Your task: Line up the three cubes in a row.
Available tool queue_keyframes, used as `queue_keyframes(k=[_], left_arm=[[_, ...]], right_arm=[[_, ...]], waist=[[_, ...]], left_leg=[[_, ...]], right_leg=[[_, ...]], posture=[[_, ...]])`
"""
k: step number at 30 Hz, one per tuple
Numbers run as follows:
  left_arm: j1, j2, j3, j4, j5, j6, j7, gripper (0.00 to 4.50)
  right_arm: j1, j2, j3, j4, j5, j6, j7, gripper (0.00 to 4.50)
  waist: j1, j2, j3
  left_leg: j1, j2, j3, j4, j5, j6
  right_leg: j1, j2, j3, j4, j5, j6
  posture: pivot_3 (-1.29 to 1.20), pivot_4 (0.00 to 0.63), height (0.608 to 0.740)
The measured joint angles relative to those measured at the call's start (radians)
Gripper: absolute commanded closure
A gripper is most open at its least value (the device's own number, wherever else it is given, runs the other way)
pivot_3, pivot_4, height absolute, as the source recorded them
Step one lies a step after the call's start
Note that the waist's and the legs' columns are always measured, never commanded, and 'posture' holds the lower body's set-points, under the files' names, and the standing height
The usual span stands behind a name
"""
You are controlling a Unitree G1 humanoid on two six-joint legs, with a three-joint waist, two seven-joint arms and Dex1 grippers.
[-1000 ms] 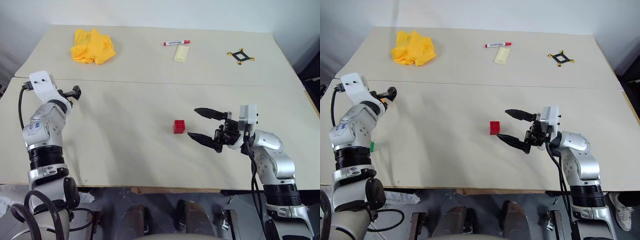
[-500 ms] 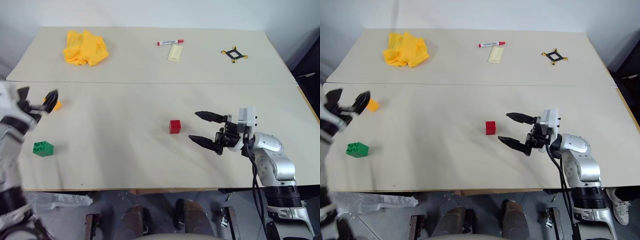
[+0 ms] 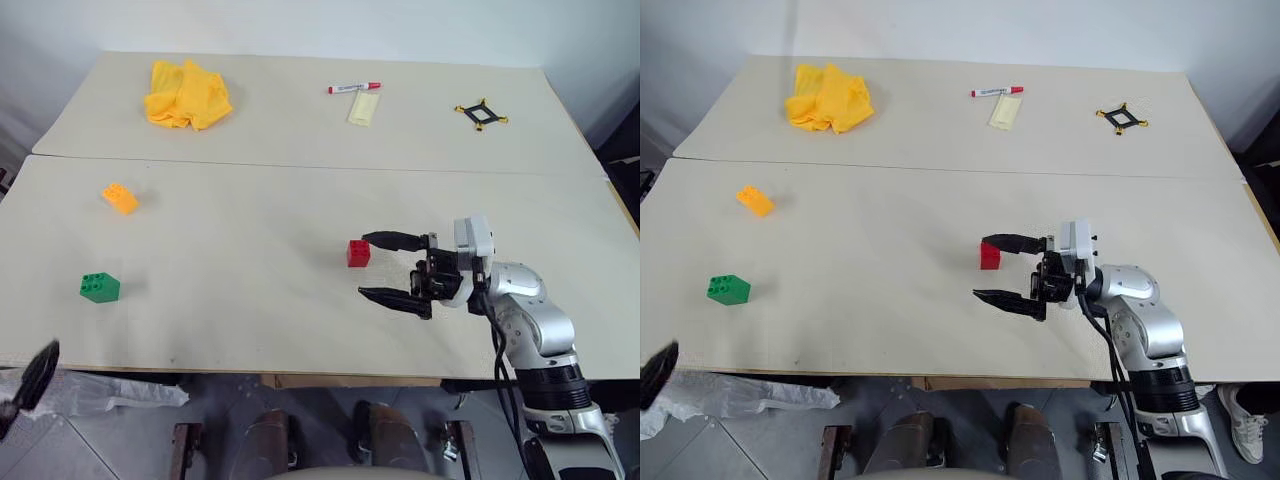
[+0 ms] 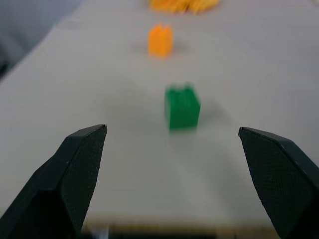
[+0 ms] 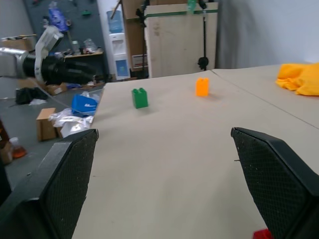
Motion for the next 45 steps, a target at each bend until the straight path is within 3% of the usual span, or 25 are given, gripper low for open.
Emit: queue_keyframes(k=[6, 15, 23, 28, 34, 37, 40, 42, 45], left_arm=[[0.023, -0.058, -0.051, 0.096, 0.039, -0.112, -0.001, 0.00], [-0.222, 0.015, -0.251, 0.054, 0.144, -0.125, 0.194, 0.00], [-0.399, 0.060, -0.341, 0.052, 0.219, 0.012, 0.417, 0.00], [-0.435, 0.065, -0.353, 0.083, 0.179, 0.087, 0.435, 1.15], [-0.480, 0.145, -0.366, 0.160, 0.167, 0.117, 0.390, 3.01], [-0.482, 0.178, -0.388, 0.179, 0.133, 0.086, 0.259, 3.02], [-0.527, 0.271, -0.461, 0.194, 0.084, 0.061, 0.031, 3.02], [-0.629, 0.357, -0.528, 0.199, 0.068, 0.056, -0.091, 3.02], [-0.944, 0.421, -0.717, 0.284, 0.089, 0.034, -0.292, 3.02]], right_arm=[[-0.001, -0.004, 0.005, -0.015, 0.000, 0.003, 0.020, 0.04], [-0.021, 0.002, 0.016, 0.001, -0.014, -0.029, 0.032, 0.04], [-0.006, 0.005, 0.020, 0.007, -0.030, -0.045, 0.008, 0.04], [0.004, 0.006, 0.020, -0.012, -0.034, -0.045, -0.015, 0.00], [0.022, 0.006, 0.018, -0.014, -0.040, -0.047, -0.039, 0.00], [0.045, 0.006, 0.013, -0.019, -0.044, -0.047, -0.055, 0.00], [0.086, -0.019, -0.011, -0.046, -0.046, -0.047, -0.068, 0.00], [0.107, -0.045, -0.048, -0.058, -0.045, -0.048, -0.079, 0.00], [0.158, -0.091, -0.112, -0.064, -0.050, -0.070, -0.090, 0.00]], waist=[[0.002, -0.001, -0.001], [-0.003, -0.001, -0.001], [-0.004, -0.001, -0.001], [-0.002, -0.002, -0.001], [0.000, -0.002, -0.001], [0.000, -0.002, -0.001], [0.008, -0.002, -0.001], [0.018, -0.002, -0.001], [0.038, 0.000, -0.001]], left_leg=[[0.000, 0.000, -0.001, 0.000, -0.001, 0.002], [0.000, 0.000, -0.001, 0.000, -0.001, 0.002], [0.001, 0.000, 0.001, 0.000, -0.001, 0.002], [0.000, 0.000, 0.001, 0.000, -0.001, 0.001], [0.000, 0.000, 0.001, 0.001, -0.001, 0.001], [0.000, -0.001, 0.001, 0.000, -0.001, 0.001], [-0.001, -0.001, 0.000, 0.001, -0.001, 0.001], [0.000, -0.001, 0.001, 0.002, -0.001, 0.001], [0.000, -0.004, 0.001, 0.002, 0.001, 0.002]], right_leg=[[0.000, -0.002, 0.001, 0.000, 0.000, -0.001], [0.000, 0.000, 0.001, 0.001, 0.000, -0.001], [0.000, 0.000, -0.002, 0.002, 0.000, -0.001], [0.000, 0.001, -0.002, 0.002, 0.000, -0.001], [0.000, 0.001, -0.003, 0.003, 0.000, -0.001], [0.000, 0.001, -0.003, 0.003, 0.000, -0.001], [-0.001, 0.001, -0.003, 0.003, 0.000, -0.001], [0.000, 0.001, -0.002, 0.003, 0.000, 0.000], [0.000, 0.000, -0.002, 0.004, 0.001, 0.000]], posture=[[0.00, 0.150, 0.740], [0.00, 0.150, 0.740], [0.00, 0.150, 0.740], [0.00, 0.150, 0.740], [0.00, 0.150, 0.740], [0.00, 0.150, 0.740], [0.00, 0.150, 0.740], [0.00, 0.150, 0.740], [0.00, 0.150, 0.740]])
